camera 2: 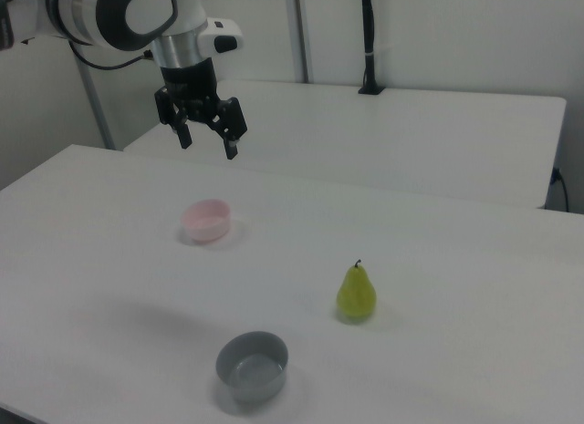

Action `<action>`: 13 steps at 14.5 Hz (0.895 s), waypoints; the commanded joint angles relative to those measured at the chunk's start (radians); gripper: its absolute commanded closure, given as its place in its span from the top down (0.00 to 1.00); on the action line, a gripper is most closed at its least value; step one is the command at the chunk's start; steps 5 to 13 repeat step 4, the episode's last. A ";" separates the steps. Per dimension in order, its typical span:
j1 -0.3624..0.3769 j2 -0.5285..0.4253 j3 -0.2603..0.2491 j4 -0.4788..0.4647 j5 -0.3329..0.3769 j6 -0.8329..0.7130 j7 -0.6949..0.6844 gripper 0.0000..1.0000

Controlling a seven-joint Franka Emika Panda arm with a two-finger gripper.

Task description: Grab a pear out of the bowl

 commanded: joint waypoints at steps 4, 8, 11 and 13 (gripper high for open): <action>0.019 -0.036 -0.012 -0.040 -0.021 0.014 0.023 1.00; 0.019 -0.036 -0.012 -0.040 -0.021 0.014 0.023 1.00; 0.019 -0.036 -0.012 -0.040 -0.021 0.014 0.023 1.00; 0.019 -0.036 -0.012 -0.040 -0.021 0.014 0.023 1.00</action>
